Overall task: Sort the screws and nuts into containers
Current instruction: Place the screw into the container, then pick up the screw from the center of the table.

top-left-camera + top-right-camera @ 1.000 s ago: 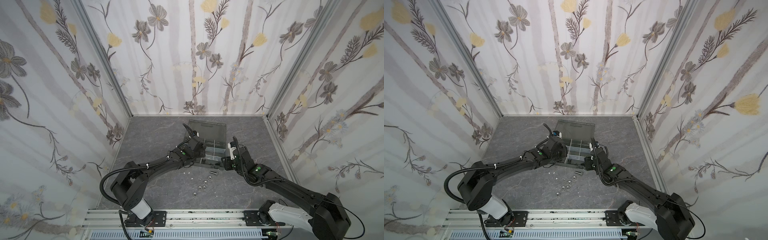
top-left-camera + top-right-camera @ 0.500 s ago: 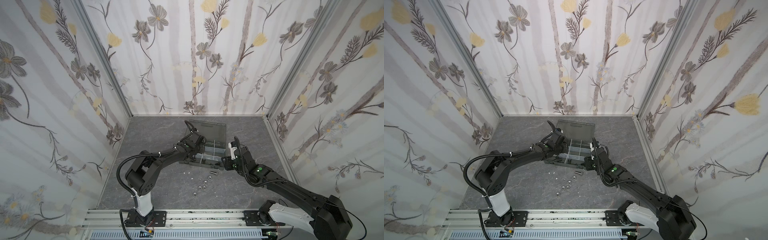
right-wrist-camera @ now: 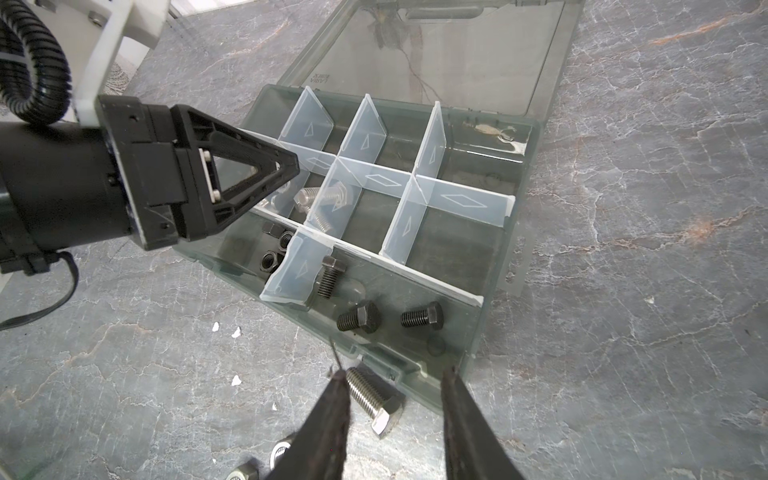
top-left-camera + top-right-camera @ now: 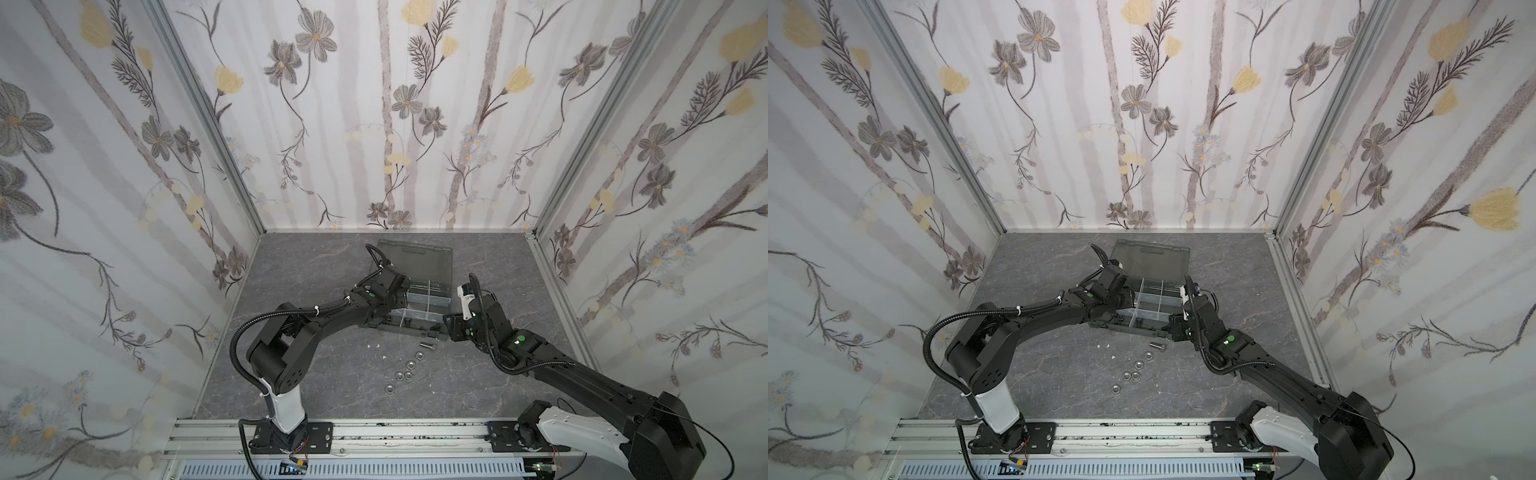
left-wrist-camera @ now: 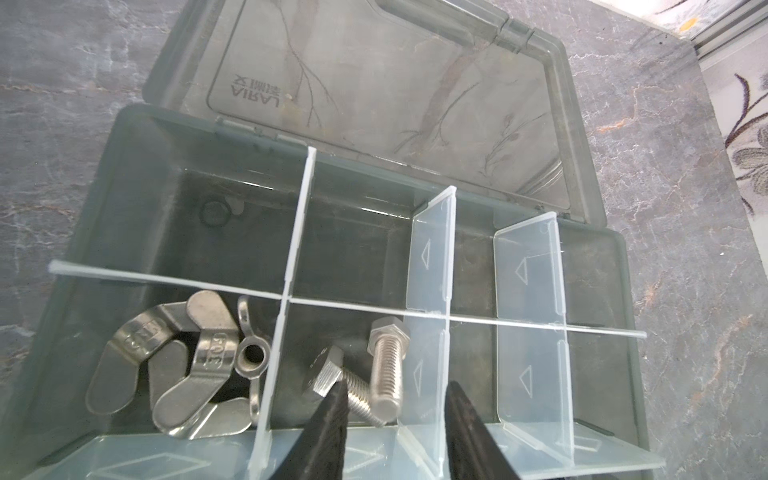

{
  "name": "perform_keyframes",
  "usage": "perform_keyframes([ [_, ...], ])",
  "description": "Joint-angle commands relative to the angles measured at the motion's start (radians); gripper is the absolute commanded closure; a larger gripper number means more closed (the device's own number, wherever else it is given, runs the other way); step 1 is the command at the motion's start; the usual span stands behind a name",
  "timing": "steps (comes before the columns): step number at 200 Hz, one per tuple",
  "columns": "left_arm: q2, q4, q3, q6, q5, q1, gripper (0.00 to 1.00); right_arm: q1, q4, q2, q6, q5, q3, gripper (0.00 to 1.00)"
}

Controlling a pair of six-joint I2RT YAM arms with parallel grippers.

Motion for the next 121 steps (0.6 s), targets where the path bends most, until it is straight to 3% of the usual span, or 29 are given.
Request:
perform_keyframes([
  [1, -0.026, 0.008, -0.009, -0.01, -0.011, 0.001, 0.56, 0.0, 0.015, 0.0, 0.007, 0.002, 0.0, 0.62],
  [57, -0.12, 0.008, -0.065, -0.008, -0.028, 0.001, 0.53, 0.0, -0.004, 0.008, -0.003, -0.002, 0.007, 0.62],
  [121, -0.308, 0.008, -0.224, 0.002, -0.097, 0.013, 0.51, 0.005, -0.016, 0.004, 0.009, -0.026, -0.019, 0.63],
])
